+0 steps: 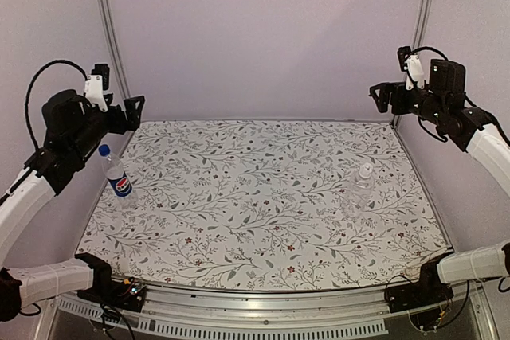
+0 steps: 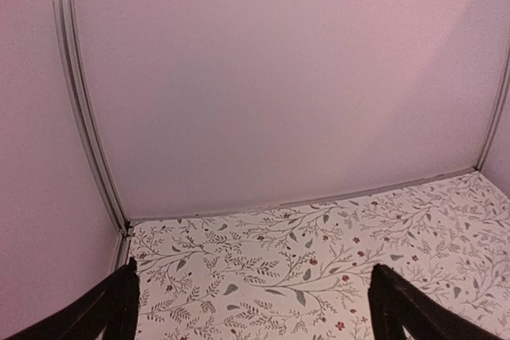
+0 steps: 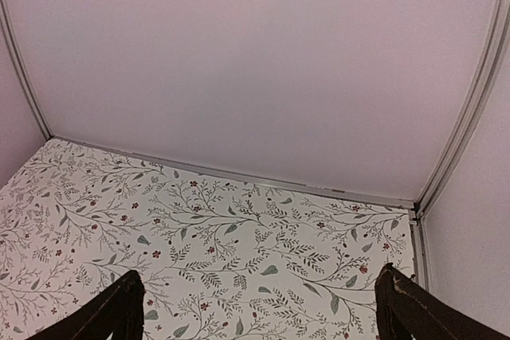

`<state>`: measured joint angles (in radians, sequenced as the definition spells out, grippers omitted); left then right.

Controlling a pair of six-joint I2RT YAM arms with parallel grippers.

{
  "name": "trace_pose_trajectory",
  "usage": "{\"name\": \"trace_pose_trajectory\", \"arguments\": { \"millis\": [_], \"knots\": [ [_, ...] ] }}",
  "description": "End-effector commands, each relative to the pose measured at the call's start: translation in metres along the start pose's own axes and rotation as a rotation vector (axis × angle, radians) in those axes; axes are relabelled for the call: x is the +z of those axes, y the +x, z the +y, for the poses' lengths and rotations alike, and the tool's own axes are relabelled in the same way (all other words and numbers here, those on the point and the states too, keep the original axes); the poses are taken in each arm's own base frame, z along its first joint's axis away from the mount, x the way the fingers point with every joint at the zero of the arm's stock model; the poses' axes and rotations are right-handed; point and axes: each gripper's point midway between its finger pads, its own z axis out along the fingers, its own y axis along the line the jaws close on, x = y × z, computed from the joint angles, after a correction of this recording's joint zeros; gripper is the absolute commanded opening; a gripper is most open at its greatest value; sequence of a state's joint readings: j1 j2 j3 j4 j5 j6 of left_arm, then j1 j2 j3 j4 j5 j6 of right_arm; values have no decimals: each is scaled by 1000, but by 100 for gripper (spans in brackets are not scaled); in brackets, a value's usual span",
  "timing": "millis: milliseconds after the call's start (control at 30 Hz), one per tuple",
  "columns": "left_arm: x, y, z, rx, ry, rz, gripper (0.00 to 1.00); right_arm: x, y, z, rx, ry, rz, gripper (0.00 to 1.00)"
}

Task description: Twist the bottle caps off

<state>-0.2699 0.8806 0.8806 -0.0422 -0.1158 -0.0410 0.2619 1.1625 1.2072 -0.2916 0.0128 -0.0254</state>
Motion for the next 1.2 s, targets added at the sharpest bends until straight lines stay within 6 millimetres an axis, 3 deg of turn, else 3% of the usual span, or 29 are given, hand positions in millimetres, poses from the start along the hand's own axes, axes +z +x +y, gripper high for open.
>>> {"name": "trace_pose_trajectory", "arguments": {
  "millis": [0,233,367,467,633,700,867,1167],
  "knots": [
    [-2,14,12,-14,-57,155,100,-7,-13,1,2,-1,-25,99],
    [-13,56,38,-3,-206,486,100,3,2,17,18,-91,30,99],
    [-19,70,54,-17,-278,556,100,7,11,27,23,-149,54,99],
    [-25,85,77,-74,-345,608,97,6,12,40,63,-225,65,99],
    [-28,111,90,-119,-374,650,94,6,15,49,77,-274,74,99],
    [-26,122,93,-135,-370,673,89,5,14,55,86,-311,72,99],
    [-20,144,104,-181,-381,737,63,0,8,59,82,-336,62,99],
    [-21,155,109,-192,-393,754,57,-8,9,63,80,-360,38,99]
  ]
}}
